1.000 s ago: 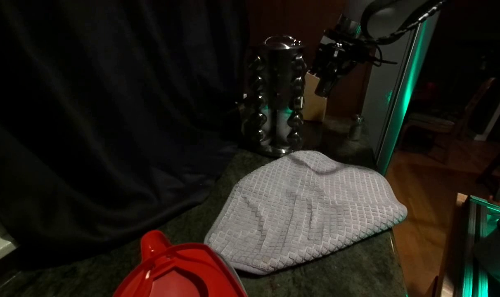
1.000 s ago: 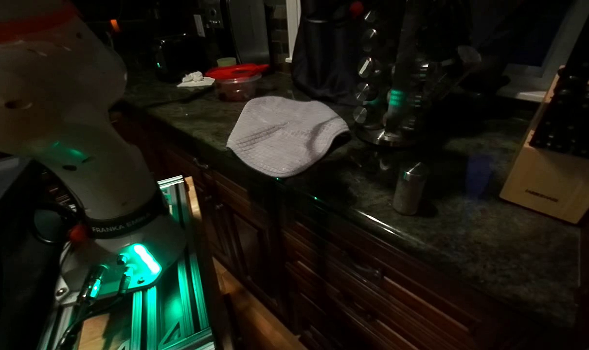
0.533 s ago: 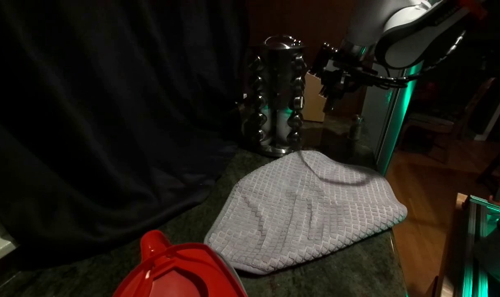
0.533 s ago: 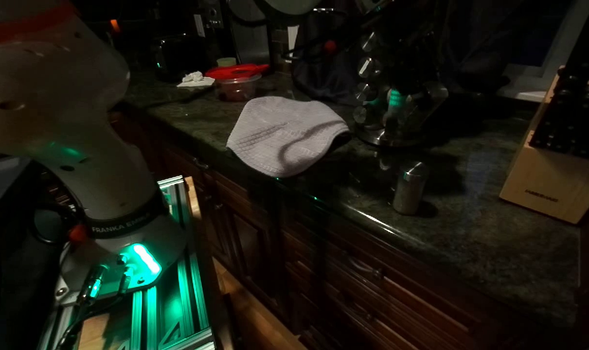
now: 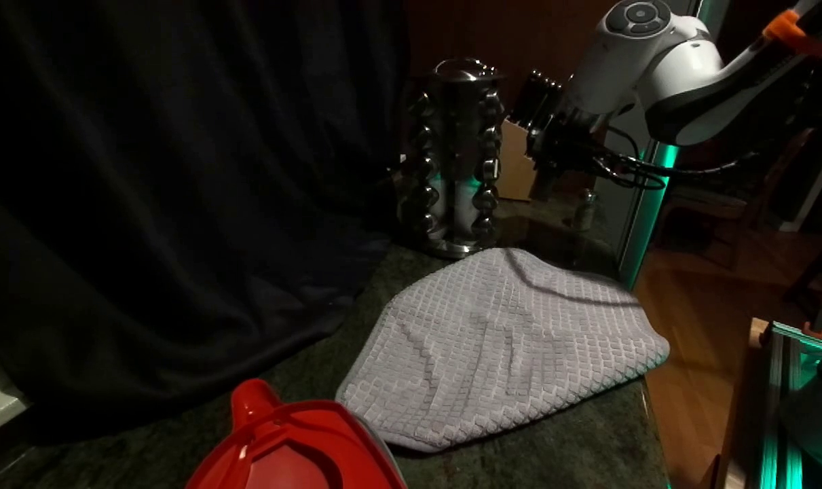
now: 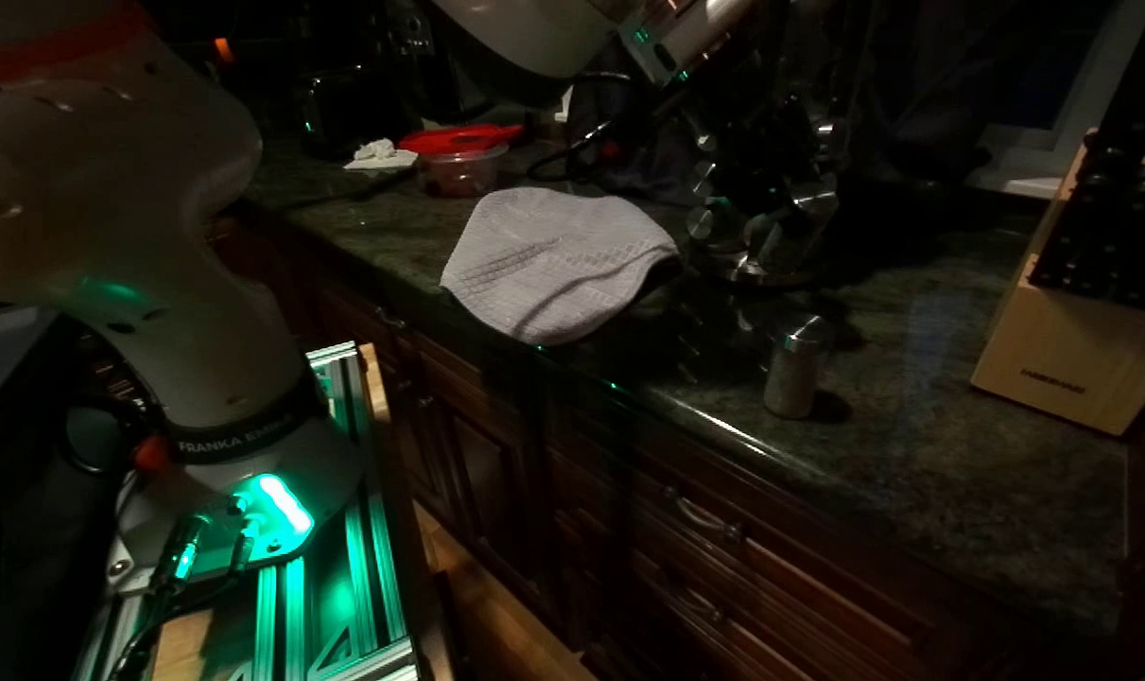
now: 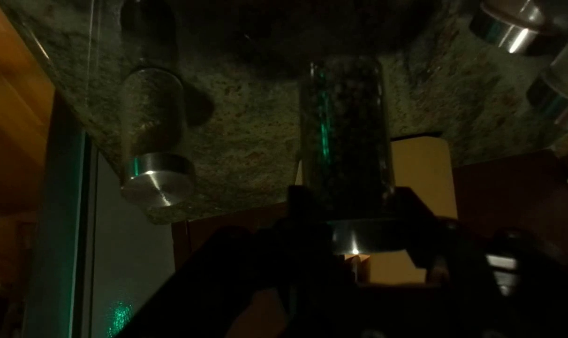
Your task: Rotate the silver stand then place one jar from the stand on the counter.
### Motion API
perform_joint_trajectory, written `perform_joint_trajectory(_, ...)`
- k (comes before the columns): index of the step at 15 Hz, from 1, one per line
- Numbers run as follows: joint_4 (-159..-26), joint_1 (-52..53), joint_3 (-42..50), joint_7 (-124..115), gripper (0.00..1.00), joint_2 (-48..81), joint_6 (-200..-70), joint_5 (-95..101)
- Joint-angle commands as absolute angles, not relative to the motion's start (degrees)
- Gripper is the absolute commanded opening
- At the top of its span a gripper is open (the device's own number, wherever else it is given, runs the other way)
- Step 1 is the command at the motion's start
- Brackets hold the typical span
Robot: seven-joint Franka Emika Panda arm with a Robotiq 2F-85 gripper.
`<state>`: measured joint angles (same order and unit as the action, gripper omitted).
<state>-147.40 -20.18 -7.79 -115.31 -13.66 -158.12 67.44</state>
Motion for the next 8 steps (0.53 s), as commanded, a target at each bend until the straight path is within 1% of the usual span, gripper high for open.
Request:
perform_joint_trajectory(1,-148.93,-21.93,-10.54,-129.41,0.25,-14.63,-157.23,79.59)
perform_joint_trajectory(3,-149.12,-21.71,-11.22,-134.73,0.25,-13.74,-155.73,83.96)
perform_joint_trajectory(8,-149.53,-20.87,-12.84,-140.74,0.25,-10.92,-150.61,87.98)
